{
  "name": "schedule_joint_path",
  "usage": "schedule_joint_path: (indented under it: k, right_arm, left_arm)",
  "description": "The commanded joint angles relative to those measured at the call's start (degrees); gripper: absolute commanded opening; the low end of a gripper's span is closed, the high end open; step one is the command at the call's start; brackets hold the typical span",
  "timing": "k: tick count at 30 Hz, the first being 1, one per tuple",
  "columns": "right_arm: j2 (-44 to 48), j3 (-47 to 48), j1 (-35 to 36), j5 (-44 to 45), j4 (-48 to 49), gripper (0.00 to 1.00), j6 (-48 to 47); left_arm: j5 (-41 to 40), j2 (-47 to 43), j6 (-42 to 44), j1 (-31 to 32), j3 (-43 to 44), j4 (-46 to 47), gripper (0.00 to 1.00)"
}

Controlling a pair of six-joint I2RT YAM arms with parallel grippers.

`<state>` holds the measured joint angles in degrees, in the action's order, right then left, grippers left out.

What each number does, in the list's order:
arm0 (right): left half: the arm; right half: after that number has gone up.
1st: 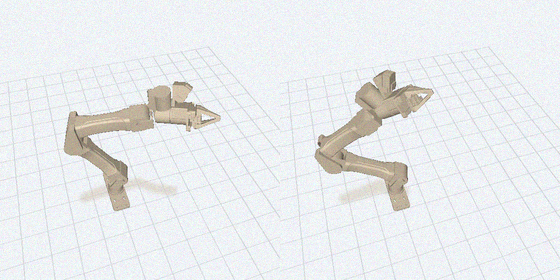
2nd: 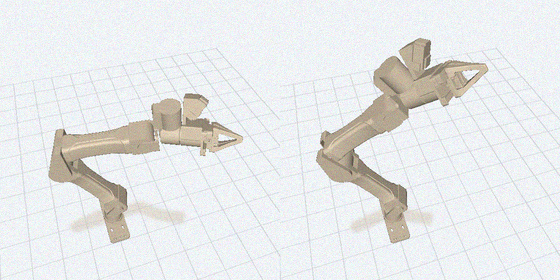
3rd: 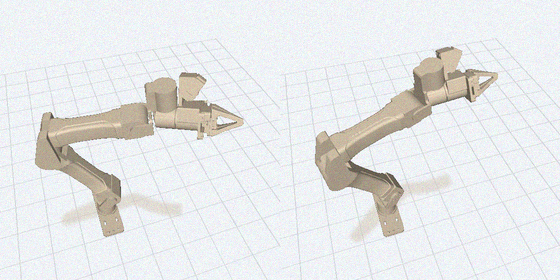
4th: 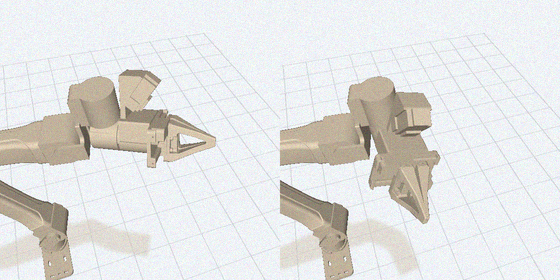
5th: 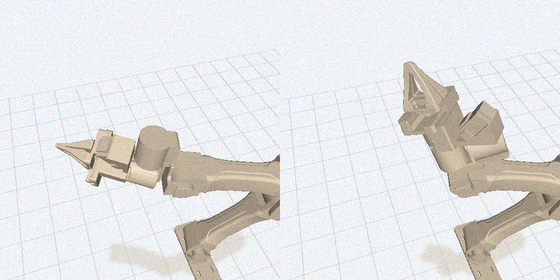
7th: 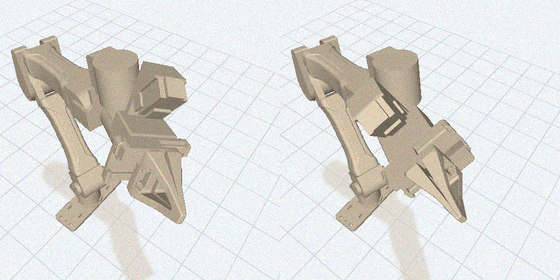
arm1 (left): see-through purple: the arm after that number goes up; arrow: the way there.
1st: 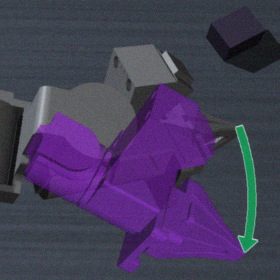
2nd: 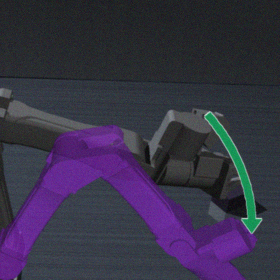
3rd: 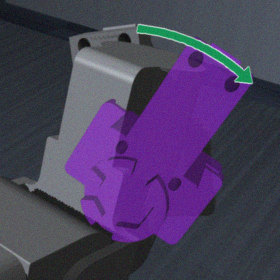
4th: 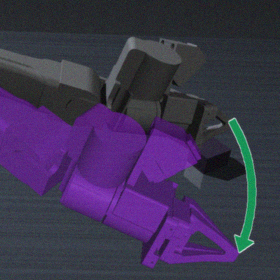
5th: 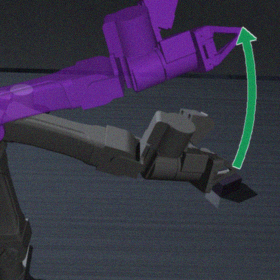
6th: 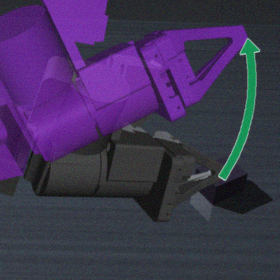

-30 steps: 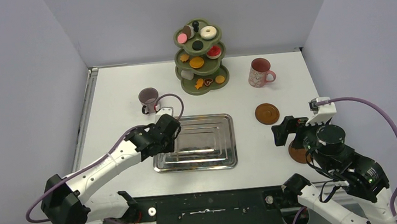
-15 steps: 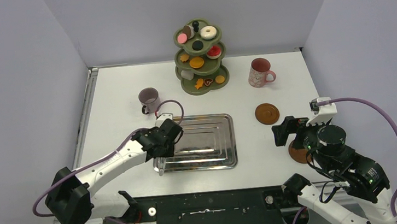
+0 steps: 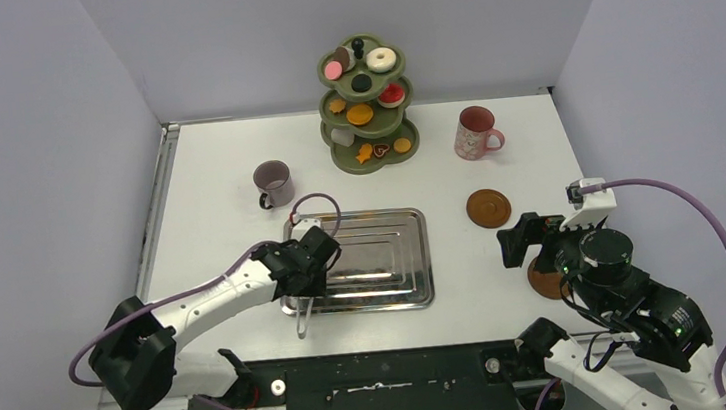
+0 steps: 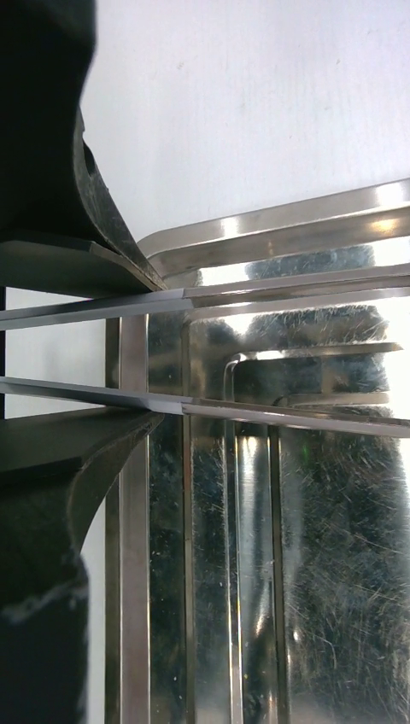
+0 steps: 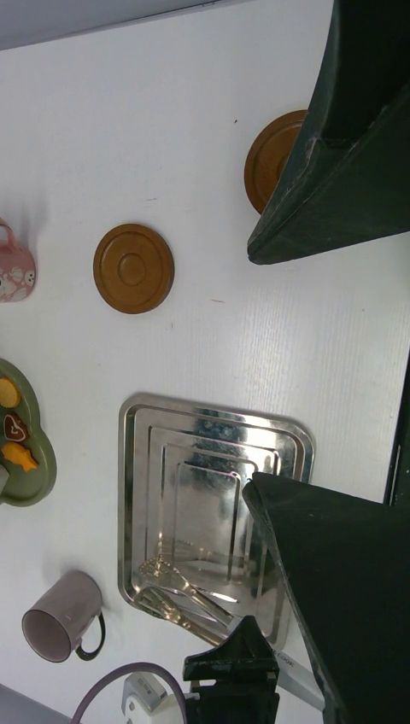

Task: Serve the afternoon tea

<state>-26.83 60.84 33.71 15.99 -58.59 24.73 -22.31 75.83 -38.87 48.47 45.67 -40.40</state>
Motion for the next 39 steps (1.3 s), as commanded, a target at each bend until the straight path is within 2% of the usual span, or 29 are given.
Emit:
schedule_joint_path:
  k: [1, 20, 30, 35, 39]
  right_arm:
    - [-0.3, 0.5, -0.3, -0.1, 2.7, 1.0, -0.2]
    - [1.2, 2.0, -0.3, -0.1, 1.9, 1.0, 0.7]
    - [1.1, 2.5, -0.3, -1.6, 0.9, 1.0, 2.1]
    - [0.2, 2.4, -0.3, -2.2, 1.0, 1.0, 3.0]
    - [-0.5, 1.7, -0.3, -2.6, 1.8, 1.0, 4.2]
  left_arm:
    - [1.0, 0.1, -2.3, 1.1, -0.4, 3.2, 0.43]
    - [2.3, 1.4, -4.9, 1.7, -1.9, 5.9, 0.55]
    - [2.8, -2.4, -5.2, 1.8, -2.1, 4.7, 0.6]
    - [1.9, -5.5, -3.9, 1.8, 0.7, 1.6, 0.63]
    - [1.7, -9.3, -0.4, 1.6, 3.6, 0.0, 0.69]
